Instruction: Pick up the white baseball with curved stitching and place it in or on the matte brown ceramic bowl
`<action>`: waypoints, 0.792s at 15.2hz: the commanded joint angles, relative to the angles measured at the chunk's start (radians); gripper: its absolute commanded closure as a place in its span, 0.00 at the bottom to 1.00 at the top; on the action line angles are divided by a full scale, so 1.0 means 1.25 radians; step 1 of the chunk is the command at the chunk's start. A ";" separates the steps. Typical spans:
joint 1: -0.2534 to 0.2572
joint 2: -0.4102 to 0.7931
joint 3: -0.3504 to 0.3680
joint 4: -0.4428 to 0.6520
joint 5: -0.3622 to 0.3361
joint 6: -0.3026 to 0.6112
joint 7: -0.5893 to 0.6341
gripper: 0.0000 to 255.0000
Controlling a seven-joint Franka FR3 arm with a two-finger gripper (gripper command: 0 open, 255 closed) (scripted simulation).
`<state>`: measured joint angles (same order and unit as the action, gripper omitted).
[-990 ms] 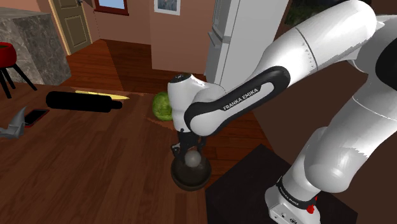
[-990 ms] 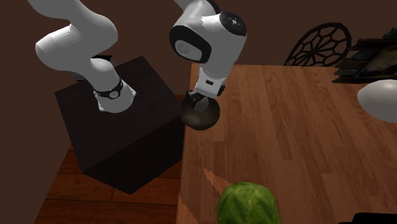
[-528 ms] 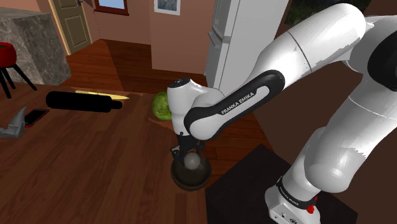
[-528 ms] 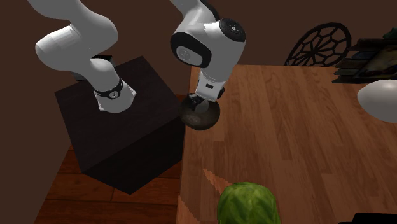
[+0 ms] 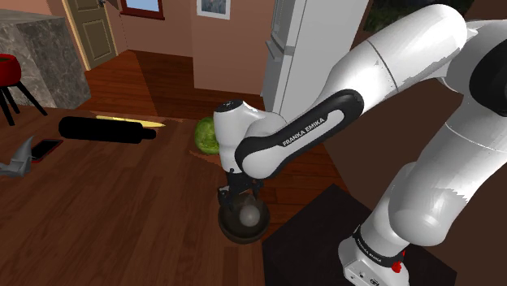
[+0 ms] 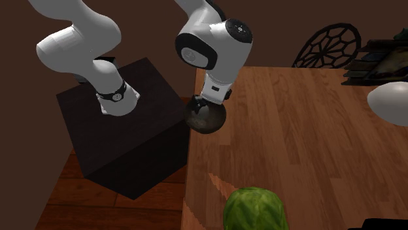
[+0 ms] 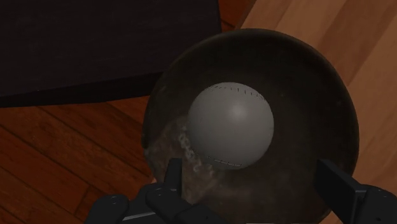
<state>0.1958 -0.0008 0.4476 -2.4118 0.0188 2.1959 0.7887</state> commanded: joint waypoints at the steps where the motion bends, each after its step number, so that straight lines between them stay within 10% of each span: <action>1: 0.000 -0.015 0.000 0.015 0.007 -0.029 -0.006 0.00; 12: -0.001 -0.049 -0.003 0.064 0.021 -0.108 -0.017 0.00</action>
